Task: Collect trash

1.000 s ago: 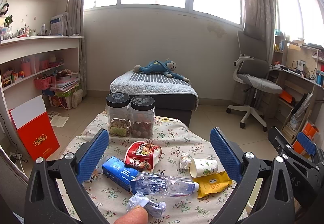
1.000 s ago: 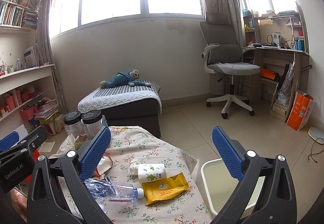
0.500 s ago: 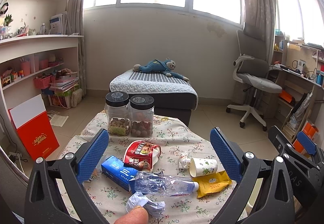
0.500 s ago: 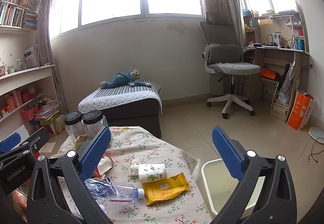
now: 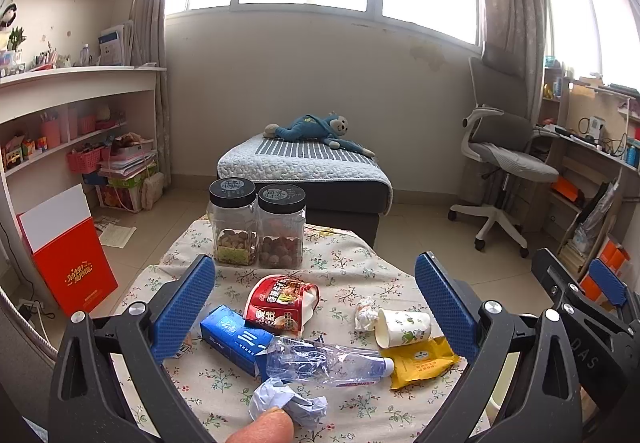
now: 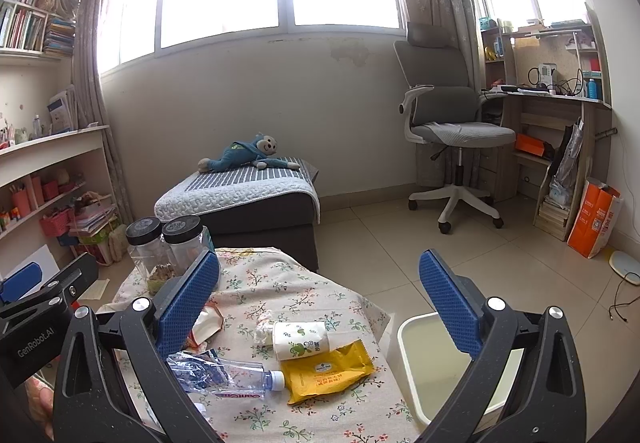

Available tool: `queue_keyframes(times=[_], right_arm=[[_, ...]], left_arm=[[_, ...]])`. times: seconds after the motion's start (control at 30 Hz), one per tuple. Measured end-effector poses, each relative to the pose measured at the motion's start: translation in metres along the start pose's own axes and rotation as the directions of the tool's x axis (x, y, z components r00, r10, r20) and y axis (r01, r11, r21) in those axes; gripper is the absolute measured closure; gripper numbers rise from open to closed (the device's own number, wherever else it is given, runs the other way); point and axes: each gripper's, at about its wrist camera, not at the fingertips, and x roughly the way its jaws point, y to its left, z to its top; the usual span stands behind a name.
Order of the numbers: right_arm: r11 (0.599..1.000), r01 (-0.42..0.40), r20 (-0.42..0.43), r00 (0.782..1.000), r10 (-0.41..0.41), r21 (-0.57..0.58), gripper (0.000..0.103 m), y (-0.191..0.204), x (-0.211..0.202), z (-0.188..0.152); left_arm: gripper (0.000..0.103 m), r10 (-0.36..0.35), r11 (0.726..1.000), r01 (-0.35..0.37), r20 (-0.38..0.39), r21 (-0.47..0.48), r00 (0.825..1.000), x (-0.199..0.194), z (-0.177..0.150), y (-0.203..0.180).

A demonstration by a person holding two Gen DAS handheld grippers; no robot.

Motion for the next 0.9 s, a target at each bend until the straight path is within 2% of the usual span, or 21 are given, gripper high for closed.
queue_keyframes(times=[0.3,0.43,0.57,0.67,0.73,0.77,0.8,0.9], right_arm=[[1.0,0.001,-0.004,1.0,-0.001,0.0,0.007,0.0,0.0,-0.001],[1.0,0.008,-0.034,0.999,-0.008,-0.01,0.007,-0.001,0.004,-0.003],[0.999,0.016,-0.126,0.992,-0.02,-0.036,0.007,-0.005,0.022,-0.004],[0.999,-0.021,-0.259,0.966,0.014,-0.024,0.007,-0.012,0.044,-0.009],[0.999,-0.05,-0.335,0.941,0.051,0.011,0.007,-0.017,0.058,-0.013],[0.998,-0.058,-0.363,0.93,0.065,0.03,0.007,-0.02,0.063,-0.015],[0.997,-0.062,-0.386,0.92,0.076,0.048,0.007,-0.022,0.068,-0.017],[0.993,-0.085,-0.447,0.887,0.113,0.081,0.007,-0.023,0.08,-0.022]], left_arm=[[0.006,0.003,1.0,-0.003,-0.003,0.002,1.0,0.001,-0.002,0.001],[0.006,0.003,1.0,-0.004,-0.018,-0.02,1.0,0.003,-0.002,0.007],[0.006,-0.009,0.998,0.004,-0.078,-0.06,0.997,0.015,0.006,0.021],[0.006,-0.03,0.995,0.013,-0.174,-0.098,0.984,0.034,0.017,0.039],[0.006,-0.046,0.992,0.013,-0.278,-0.122,0.959,0.054,0.019,0.051],[0.006,-0.032,0.992,-0.015,-0.349,-0.129,0.937,0.067,0.016,0.057],[0.006,-0.021,0.99,-0.039,-0.425,-0.132,0.905,0.081,0.011,0.062],[0.006,-0.07,0.986,-0.035,-0.598,-0.162,0.799,0.112,-0.017,0.071]])
